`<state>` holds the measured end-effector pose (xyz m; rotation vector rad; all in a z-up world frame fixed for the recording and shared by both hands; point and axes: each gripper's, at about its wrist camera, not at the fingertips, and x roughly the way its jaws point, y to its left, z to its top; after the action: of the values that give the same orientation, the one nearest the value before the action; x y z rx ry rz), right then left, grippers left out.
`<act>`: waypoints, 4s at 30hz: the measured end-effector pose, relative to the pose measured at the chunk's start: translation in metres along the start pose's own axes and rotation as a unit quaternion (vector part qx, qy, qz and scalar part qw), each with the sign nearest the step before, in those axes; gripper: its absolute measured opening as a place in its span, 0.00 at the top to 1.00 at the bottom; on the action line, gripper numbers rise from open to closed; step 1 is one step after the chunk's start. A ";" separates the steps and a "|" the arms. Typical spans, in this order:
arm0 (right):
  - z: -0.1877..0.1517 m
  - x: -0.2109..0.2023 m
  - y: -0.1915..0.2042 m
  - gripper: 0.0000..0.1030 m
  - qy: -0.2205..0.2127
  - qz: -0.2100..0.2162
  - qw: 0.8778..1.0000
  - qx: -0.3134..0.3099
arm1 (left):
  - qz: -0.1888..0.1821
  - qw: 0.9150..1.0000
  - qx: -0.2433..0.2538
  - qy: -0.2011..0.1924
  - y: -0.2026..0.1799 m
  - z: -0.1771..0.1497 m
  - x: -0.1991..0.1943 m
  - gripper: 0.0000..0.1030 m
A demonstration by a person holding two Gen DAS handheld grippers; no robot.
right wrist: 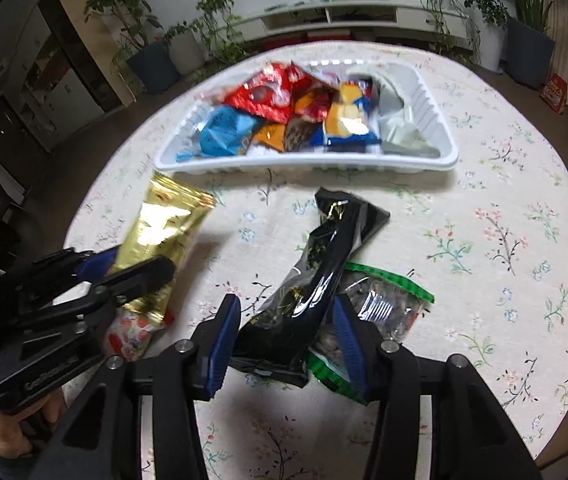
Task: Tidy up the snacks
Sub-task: 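Grasp the black bag with the right tool while the left tool holds the gold bar, then carry the gold bar over the tray with the left tool while the right tool carries the black bag, then lower both snacks into the tray and open both tools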
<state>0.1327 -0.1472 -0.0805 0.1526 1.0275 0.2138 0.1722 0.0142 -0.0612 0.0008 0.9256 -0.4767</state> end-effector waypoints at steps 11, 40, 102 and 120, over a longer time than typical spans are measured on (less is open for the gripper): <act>0.004 0.019 0.014 0.69 0.013 -0.052 0.997 -0.056 | -0.014 1.000 -0.009 0.005 0.000 -0.006 0.004 0.74; -0.002 -0.025 0.001 0.83 -0.046 0.010 0.998 -0.029 | -0.019 0.999 -0.030 -0.009 0.008 -0.007 -0.001 0.74; 0.179 0.047 -0.035 0.81 -0.040 -0.051 0.996 -0.060 | 0.054 0.998 -0.011 -0.018 0.025 0.164 0.101 0.32; 0.164 -0.010 -0.043 0.34 -0.107 -0.027 0.994 -0.020 | 0.092 0.992 -0.018 -0.086 0.029 0.126 0.018 0.00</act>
<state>0.2738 -0.1951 0.0017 0.1081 0.8122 0.1643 0.2896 0.0078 -0.0046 0.0114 0.7562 -0.2829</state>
